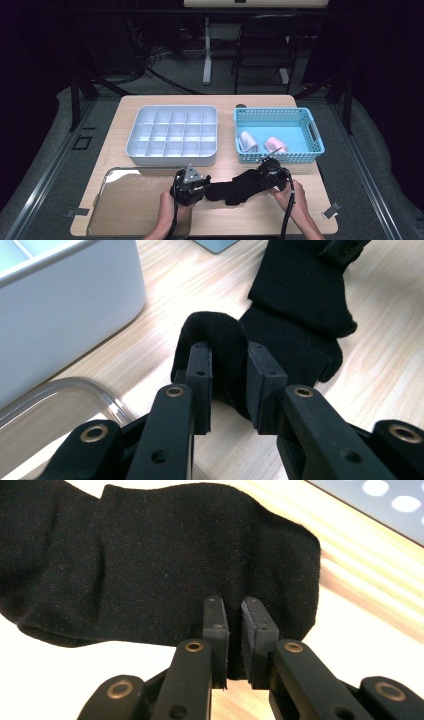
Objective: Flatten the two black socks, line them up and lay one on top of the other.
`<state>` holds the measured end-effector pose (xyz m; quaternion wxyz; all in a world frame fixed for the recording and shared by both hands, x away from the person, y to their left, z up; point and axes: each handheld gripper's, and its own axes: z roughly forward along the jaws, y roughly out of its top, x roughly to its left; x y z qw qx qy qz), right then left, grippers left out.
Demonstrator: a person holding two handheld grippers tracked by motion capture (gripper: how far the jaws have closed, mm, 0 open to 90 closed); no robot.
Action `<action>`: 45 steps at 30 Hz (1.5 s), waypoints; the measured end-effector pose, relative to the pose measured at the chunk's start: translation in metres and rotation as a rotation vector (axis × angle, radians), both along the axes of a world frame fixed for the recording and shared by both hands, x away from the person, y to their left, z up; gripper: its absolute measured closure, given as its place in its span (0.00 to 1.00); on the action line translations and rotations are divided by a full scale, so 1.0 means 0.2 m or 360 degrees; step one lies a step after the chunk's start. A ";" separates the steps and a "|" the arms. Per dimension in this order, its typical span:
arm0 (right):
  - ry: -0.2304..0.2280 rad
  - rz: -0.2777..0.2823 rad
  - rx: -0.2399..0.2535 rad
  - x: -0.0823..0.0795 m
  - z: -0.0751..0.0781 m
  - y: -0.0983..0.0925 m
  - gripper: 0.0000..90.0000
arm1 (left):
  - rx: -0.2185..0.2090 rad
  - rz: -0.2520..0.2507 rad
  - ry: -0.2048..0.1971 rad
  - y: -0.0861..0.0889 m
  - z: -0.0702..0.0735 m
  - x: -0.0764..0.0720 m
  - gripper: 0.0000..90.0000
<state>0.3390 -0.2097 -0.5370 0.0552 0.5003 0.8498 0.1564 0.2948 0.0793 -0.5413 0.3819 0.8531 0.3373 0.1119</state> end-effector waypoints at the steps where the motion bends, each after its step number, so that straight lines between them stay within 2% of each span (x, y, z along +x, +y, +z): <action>1: 0.0009 0.0004 -0.0007 0.00 0.00 -0.01 0.92 | 0.0004 0.0003 0.0006 0.00 0.00 0.00 0.83; 6: 0.0015 -0.0017 -0.0023 0.01 0.00 -0.04 0.91 | 0.0025 0.0019 0.0040 0.01 -0.01 0.02 0.81; 7: 0.0016 -0.0022 -0.0004 0.01 0.00 -0.04 0.91 | 0.0030 0.0025 0.0047 0.01 -0.01 0.02 0.80; 9: 0.0024 -0.0016 -0.0029 0.01 0.01 -0.05 0.91 | 0.0042 0.0033 0.0059 0.02 -0.02 0.02 0.79; 10: -0.0028 -0.0083 0.0040 0.00 -0.01 -0.05 0.91 | 0.0041 0.0040 0.0061 0.02 -0.02 0.02 0.78; 11: 0.0021 -0.0029 -0.0014 0.01 0.00 -0.06 0.91 | 0.0044 0.0043 0.0069 0.02 -0.02 0.02 0.77; 12: 0.0021 -0.0031 -0.0022 0.01 0.00 -0.07 0.91 | 0.0050 0.0043 0.0079 0.03 -0.02 0.03 0.75; 18: 0.0024 -0.0036 -0.0020 0.02 0.00 -0.08 0.91 | 0.0052 0.0108 0.0084 0.05 -0.01 0.03 0.65; 21: 0.0030 -0.0033 -0.0031 0.02 0.01 -0.09 0.90 | 0.0071 0.0133 0.0063 0.06 0.00 0.02 0.60; 28: 0.0037 -0.0025 -0.0044 0.02 0.01 -0.09 0.89 | 0.0081 0.0165 0.0071 0.07 0.00 0.03 0.53; 30: 0.0043 -0.0014 -0.0038 0.02 0.01 -0.10 0.85 | 0.0092 0.0168 0.0068 0.07 0.00 0.04 0.52; 32: 0.0056 -0.0025 0.0000 0.02 0.02 -0.10 0.80 | 0.0100 0.0174 0.0072 0.07 0.00 0.05 0.49; 33: 0.0034 -0.0022 0.0009 0.02 0.03 -0.11 0.76 | 0.0095 0.0180 0.0073 0.07 0.00 0.05 0.47; 34: 0.0015 -0.0044 0.0072 0.02 0.06 -0.13 0.72 | 0.0097 0.0180 0.0072 0.07 0.00 0.05 0.45; 35: -0.0005 -0.0052 0.0093 0.02 0.07 -0.14 0.69 | 0.0098 0.0182 0.0075 0.07 0.00 0.05 0.41; 37: -0.0078 -0.0098 0.0119 0.01 0.10 -0.16 0.66 | 0.0089 0.0182 0.0072 0.07 0.01 0.05 0.36; 39: -0.0119 -0.0120 0.0099 0.02 0.10 -0.19 0.63 | 0.0086 0.0167 0.0076 0.06 0.01 0.05 0.30; 40: -0.0118 -0.0163 0.0132 0.02 0.09 -0.19 0.62 | 0.0092 0.0160 0.0078 0.06 0.01 0.05 0.25; 42: -0.0069 -0.0157 0.0076 0.04 0.07 -0.21 0.60 | 0.0087 0.0145 0.0094 0.06 0.01 0.05 0.20; 45: -0.0052 -0.0211 0.0089 0.06 0.04 -0.23 0.59 | 0.0094 0.0126 0.0115 0.05 0.00 0.05 0.16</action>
